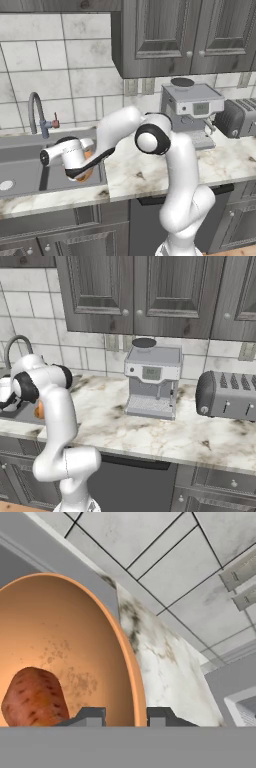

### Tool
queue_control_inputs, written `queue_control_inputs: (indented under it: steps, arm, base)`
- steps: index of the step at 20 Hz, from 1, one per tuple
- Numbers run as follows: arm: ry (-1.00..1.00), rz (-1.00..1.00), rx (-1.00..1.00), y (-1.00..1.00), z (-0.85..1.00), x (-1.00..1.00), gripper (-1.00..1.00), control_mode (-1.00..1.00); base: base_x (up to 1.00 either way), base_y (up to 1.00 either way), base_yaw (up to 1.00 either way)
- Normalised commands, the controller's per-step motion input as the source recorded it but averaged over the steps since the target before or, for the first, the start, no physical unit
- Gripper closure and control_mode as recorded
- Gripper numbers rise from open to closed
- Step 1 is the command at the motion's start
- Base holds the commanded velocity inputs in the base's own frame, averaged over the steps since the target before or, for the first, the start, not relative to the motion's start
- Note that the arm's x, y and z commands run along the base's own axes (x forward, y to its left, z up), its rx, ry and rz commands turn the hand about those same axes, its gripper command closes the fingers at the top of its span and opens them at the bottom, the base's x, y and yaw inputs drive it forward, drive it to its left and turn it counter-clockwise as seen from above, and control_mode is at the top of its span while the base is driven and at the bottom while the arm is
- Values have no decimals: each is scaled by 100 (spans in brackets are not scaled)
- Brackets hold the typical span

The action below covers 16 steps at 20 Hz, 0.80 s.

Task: Dump the sweet potato and potato from the bowl so the bowl can be washed. Place the bowl in the sink after clearing the leftovers.

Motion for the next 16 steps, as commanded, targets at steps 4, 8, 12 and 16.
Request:
queue_control_inputs:
  steps: [4, 8, 12, 16]
  arm:
    - [0, 0, -2, 0, 0, 8, 100, -100]
    - [0, 0, -2, 4, 0, 8, 100, -100]
    - [0, 0, -7, 7, 0, 12, 100, -100]
    - [0, 0, -4, 0, 0, 8, 100, -100]
  base:
    - [0, 0, 0]
    - [0, 0, 0]
    - [0, 0, 0]
    - [0, 0, 0]
